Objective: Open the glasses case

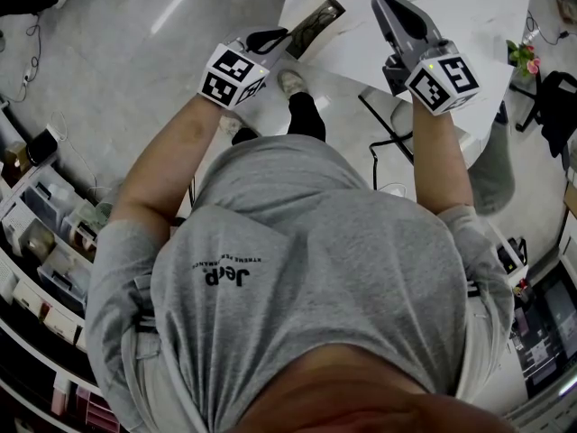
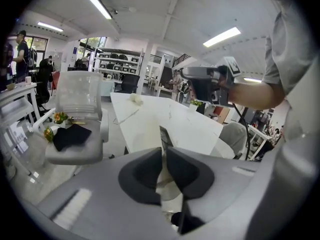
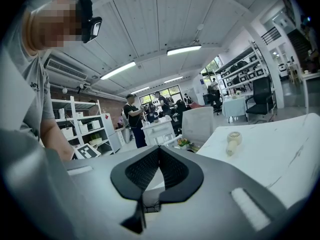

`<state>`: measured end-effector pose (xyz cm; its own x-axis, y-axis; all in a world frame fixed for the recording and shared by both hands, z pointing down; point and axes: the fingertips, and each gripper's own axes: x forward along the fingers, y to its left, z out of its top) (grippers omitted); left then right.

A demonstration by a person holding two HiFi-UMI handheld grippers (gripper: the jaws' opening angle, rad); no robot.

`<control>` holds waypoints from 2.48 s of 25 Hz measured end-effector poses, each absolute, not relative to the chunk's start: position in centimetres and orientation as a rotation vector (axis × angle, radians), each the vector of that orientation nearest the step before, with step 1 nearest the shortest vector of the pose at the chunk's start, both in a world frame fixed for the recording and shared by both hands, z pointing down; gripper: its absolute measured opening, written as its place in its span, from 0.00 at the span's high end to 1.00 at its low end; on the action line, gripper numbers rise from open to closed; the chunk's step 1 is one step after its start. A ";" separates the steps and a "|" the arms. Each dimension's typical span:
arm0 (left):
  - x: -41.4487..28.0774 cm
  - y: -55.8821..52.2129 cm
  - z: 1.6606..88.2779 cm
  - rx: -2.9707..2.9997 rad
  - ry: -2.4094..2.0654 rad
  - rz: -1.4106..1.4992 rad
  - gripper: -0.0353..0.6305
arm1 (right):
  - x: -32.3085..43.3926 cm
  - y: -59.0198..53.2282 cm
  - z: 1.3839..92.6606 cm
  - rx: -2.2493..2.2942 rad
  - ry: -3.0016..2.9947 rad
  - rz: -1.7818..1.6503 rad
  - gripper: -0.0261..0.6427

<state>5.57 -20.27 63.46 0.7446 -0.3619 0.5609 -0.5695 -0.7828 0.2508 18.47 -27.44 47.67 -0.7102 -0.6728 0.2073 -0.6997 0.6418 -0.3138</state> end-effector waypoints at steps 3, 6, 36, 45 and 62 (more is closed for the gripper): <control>4.5 -21.2 63.7 2.506 -0.769 0.701 0.83 | 18.4 -27.5 47.6 1.166 -2.783 0.582 0.96; 4.1 -21.5 63.9 2.470 -0.799 0.695 0.84 | 18.4 -27.5 47.6 1.164 -2.783 0.579 0.96; 2.3 -22.5 64.7 2.341 -0.832 0.648 0.84 | 17.8 -28.2 46.7 1.163 -2.780 0.556 0.96; 1.0 -22.5 59.8 2.395 -0.862 0.482 0.72 | 15.9 -27.9 43.9 1.124 -2.795 0.490 0.96; -16.5 -19.0 41.6 2.465 -1.411 0.132 0.72 | -0.2 -25.7 34.6 0.756 -2.964 0.324 0.96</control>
